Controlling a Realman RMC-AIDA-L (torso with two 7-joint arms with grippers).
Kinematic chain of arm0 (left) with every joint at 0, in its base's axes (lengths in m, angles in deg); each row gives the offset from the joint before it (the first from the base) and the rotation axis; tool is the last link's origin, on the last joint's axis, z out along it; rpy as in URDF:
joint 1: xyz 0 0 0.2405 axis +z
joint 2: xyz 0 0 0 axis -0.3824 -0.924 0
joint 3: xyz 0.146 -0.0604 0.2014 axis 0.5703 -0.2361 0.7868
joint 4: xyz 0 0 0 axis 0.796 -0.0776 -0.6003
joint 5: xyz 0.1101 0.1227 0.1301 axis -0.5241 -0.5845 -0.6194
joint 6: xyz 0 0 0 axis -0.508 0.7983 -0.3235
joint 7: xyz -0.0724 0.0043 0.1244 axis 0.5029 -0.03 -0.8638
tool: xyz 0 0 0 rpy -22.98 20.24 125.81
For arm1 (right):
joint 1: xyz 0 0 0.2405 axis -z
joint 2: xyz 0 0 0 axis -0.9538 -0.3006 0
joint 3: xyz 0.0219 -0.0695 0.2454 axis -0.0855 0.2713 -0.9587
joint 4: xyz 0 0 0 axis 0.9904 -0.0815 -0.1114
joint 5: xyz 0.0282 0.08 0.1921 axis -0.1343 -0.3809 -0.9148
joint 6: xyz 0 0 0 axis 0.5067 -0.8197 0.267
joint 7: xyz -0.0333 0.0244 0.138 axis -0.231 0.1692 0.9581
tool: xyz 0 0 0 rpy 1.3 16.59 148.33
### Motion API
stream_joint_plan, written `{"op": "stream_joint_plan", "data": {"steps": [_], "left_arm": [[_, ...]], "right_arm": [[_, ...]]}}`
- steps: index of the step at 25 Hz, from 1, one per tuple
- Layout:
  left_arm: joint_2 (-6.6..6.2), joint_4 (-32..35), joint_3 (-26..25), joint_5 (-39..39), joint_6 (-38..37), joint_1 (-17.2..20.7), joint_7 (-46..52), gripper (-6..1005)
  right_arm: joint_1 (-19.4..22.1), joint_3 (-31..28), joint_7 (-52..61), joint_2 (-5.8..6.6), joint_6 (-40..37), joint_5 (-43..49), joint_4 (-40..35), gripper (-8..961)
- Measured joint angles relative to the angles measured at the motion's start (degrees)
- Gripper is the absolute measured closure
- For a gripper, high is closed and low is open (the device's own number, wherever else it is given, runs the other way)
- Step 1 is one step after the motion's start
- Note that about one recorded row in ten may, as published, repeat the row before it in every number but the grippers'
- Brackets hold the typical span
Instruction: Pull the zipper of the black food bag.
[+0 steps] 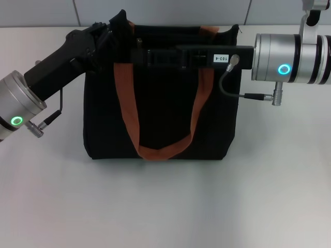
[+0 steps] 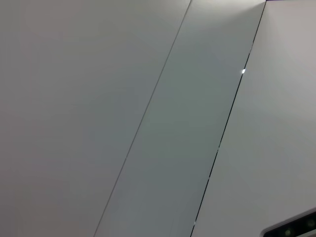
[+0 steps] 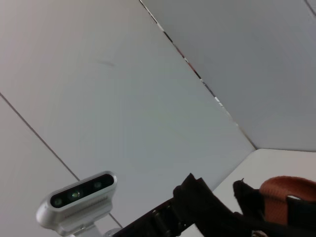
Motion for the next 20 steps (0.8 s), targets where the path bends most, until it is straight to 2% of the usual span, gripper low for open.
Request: {"op": "stream_joint_plan", "data": {"steps": [6,13,15,20], "left_arm": [[0.0,0.0,0.0,0.0,0.1,-0.1,0.0,965],[0.0,-0.3,0.0,0.2,0.2,-0.1,-0.1,964],[0.0,-0.4,0.0,0.4,0.2,0.0,-0.1,964],[0.0,-0.4,0.0,0.8,0.2,0.1,-0.1,964]], "right_arm": [[-0.6,0.0,-0.6,-0.01,-5.0,0.0,-0.3,157],[-0.1,-0.7,-0.3,-0.08,-0.6,0.0,0.0,162],[0.1,-0.7,-0.1,-0.08,-1.5,-0.2,-0.1,163],[2.5,-0.4,-3.8,-0.08,-9.0,-3.8,-1.6,167]]}}
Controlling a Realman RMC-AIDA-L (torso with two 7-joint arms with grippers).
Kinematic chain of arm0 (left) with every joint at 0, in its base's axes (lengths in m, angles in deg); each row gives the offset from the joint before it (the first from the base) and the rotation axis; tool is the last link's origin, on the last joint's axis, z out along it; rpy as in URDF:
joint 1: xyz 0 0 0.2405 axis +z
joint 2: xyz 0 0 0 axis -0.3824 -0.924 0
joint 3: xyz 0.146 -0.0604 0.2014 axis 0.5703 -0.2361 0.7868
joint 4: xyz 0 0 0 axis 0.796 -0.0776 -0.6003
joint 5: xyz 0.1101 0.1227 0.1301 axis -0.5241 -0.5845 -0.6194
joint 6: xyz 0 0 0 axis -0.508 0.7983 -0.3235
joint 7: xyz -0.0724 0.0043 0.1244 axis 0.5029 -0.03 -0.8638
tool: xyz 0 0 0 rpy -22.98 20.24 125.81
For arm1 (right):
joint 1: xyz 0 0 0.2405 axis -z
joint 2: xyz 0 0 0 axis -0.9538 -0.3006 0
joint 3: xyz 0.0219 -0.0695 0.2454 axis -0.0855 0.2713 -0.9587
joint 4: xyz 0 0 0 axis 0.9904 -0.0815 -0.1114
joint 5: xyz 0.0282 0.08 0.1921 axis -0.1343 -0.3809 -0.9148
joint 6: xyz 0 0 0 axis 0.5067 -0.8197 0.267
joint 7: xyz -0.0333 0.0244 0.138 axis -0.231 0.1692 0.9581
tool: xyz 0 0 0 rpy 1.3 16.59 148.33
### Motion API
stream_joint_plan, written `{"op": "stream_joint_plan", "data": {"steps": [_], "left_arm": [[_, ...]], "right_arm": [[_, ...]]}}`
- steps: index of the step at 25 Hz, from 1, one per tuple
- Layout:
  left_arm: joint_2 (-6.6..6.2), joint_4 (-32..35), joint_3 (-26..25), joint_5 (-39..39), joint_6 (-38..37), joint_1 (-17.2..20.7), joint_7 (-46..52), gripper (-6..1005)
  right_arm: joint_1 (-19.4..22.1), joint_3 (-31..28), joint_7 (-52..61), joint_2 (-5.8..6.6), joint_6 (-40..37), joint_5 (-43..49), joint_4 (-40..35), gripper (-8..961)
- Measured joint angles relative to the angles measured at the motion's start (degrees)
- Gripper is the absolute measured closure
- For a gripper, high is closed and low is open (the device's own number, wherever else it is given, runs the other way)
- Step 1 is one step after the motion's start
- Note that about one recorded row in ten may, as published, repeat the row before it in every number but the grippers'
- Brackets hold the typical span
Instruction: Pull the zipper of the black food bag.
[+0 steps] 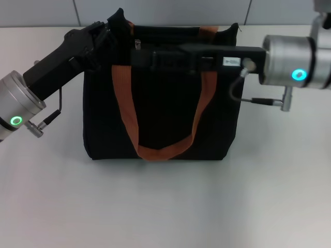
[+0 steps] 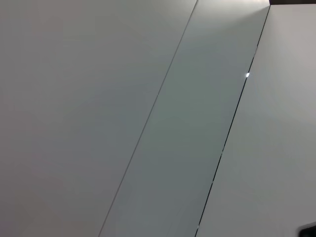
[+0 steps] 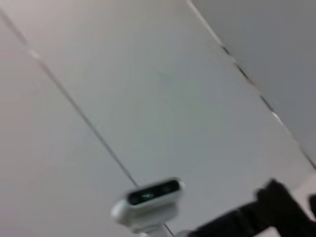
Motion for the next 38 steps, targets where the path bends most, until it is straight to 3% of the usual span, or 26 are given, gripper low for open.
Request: {"op": "stream_joint_plan", "data": {"steps": [4,10,17,22,24,29,38], "left_arm": [[0.0,-0.3,0.3,0.0,-0.1,0.1,-0.6,964],[0.01,-3.8,0.0,0.1,-1.3,0.9,-7.0,963],[0.0,-8.3,-0.1,0.4,-4.6,2.2,-16.4,962],[0.0,-8.4,-0.1,0.6,-5.4,1.8,-16.4,962],[0.0,-8.4,-0.3,0.7,-5.2,1.2,-15.8,962],[0.0,-8.5,-0.7,0.7,-4.6,0.3,-15.7,961],[0.0,-8.5,-0.8,0.7,-4.4,-0.4,-15.6,961]], "right_arm": [[5.0,-0.1,-12.7,-0.01,-3.2,-5.6,0.0,170],[7.4,-0.3,-21.9,-0.01,-1.7,-7.4,2.8,174],[6.0,0.3,-26.3,-0.05,0.9,-7.6,6.5,179],[3.0,0.9,-25.7,-0.14,1.5,-7.7,8.9,183],[1.7,3.6,-25.6,-0.16,3.2,-7.7,9.5,184],[1.3,7.4,-25.5,-0.22,6.4,-7.7,8.2,188],[1.1,7.7,-25.3,-0.28,7.1,-8.3,7.7,195]]}}
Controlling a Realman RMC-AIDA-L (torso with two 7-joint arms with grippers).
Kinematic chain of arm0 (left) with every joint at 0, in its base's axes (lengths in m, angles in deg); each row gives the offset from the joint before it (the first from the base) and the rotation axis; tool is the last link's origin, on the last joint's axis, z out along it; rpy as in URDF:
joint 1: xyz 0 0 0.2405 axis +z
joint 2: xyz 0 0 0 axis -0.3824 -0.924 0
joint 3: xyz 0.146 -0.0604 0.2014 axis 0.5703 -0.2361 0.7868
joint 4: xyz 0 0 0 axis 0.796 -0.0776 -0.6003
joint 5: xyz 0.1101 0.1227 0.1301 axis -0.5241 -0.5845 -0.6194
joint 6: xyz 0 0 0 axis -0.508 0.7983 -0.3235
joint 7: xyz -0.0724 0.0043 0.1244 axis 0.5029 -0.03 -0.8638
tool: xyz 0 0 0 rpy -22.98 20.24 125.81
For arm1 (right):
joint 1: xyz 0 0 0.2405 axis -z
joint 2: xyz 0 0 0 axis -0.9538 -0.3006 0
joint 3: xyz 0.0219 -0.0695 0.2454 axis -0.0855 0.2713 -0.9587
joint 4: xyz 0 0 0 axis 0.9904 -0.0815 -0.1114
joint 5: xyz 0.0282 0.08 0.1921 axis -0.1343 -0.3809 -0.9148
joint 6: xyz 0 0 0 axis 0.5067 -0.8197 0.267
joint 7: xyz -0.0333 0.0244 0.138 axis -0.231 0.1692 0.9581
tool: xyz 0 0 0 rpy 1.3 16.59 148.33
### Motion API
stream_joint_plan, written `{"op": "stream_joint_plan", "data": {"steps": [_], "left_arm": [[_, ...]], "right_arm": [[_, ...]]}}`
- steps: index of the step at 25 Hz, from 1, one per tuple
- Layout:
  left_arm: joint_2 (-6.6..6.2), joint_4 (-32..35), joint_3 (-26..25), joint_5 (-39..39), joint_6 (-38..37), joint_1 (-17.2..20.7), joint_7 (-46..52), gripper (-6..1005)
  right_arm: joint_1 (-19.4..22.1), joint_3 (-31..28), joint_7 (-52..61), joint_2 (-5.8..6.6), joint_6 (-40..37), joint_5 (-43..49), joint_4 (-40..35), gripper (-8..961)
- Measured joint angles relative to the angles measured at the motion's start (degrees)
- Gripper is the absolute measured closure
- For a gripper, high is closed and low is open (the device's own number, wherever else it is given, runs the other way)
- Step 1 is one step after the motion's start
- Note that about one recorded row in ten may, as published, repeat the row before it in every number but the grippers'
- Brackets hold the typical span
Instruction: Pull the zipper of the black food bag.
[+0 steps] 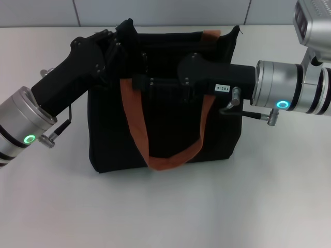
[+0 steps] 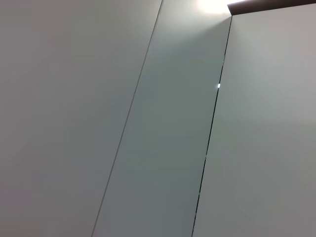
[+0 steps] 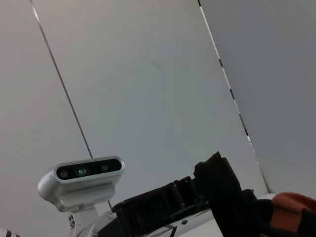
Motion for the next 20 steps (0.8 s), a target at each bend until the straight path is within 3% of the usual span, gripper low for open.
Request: {"op": "stream_joint_plan", "data": {"steps": [20], "left_arm": [[0.0,-0.8,-0.8,0.0,0.2,-0.3,-0.2,959]], "right_arm": [[0.3,-0.3,6.7,0.28,0.5,-0.1,0.0,209]]}}
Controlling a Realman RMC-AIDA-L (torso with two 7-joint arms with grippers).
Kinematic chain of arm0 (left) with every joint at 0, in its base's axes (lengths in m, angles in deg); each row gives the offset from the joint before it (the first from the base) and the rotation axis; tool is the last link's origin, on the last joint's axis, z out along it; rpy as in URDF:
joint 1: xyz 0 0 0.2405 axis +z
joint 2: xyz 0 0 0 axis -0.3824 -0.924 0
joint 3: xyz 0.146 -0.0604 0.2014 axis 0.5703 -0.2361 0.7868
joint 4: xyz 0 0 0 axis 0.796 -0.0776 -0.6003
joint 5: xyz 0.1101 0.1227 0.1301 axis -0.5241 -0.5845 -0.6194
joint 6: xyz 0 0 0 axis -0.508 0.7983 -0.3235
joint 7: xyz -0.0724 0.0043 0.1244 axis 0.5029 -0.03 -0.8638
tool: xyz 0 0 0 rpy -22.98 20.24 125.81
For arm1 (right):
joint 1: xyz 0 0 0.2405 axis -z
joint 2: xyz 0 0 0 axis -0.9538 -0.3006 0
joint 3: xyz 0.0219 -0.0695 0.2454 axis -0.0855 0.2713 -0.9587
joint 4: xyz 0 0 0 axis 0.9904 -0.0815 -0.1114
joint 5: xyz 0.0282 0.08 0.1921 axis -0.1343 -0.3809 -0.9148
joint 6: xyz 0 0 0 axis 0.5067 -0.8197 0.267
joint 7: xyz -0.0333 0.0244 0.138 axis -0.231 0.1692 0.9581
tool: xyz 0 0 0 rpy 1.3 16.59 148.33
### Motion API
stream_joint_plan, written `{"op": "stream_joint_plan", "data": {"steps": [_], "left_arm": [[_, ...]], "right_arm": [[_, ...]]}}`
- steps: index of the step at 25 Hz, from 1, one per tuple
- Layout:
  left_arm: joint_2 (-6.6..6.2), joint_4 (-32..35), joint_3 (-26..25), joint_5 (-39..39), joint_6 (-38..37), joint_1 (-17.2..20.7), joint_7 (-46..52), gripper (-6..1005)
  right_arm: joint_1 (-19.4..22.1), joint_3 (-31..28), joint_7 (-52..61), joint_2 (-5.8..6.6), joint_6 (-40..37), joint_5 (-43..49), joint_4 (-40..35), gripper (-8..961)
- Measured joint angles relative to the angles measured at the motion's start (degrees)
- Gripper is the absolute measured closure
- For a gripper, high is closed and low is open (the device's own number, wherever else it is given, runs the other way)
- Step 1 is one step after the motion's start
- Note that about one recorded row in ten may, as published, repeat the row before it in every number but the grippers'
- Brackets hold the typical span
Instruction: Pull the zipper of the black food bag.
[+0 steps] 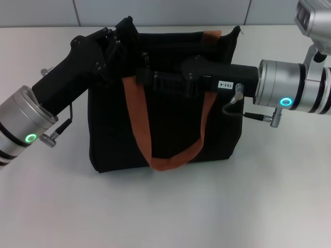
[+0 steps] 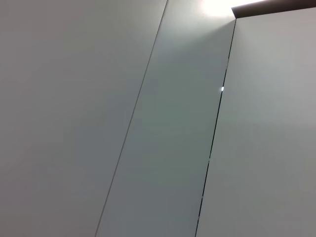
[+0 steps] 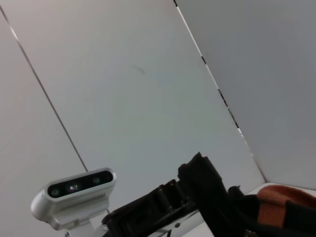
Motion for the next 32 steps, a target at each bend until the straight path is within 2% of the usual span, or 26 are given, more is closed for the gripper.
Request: {"op": "stream_joint_plan", "data": {"steps": [4,9,11,32], "left_arm": [[0.0,-0.4,0.0,0.0,-0.1,0.0,-0.4,959],[0.0,-0.4,0.0,0.0,-0.2,0.0,-0.4,958],[0.0,-0.4,0.0,0.0,-0.3,0.0,-0.4,958],[0.0,-0.5,-0.6,0.0,0.1,-0.4,-0.4,956]], "right_arm": [[-0.4,0.2,0.7,-0.03,2.2,0.0,0.0,212],[-0.7,0.2,0.8,-0.06,2.4,0.0,0.0,426],[-0.7,0.2,0.8,-0.07,2.3,0.1,0.0,675],[-0.9,1.8,3.8,0.1,2.3,0.5,-0.9,765]]}}
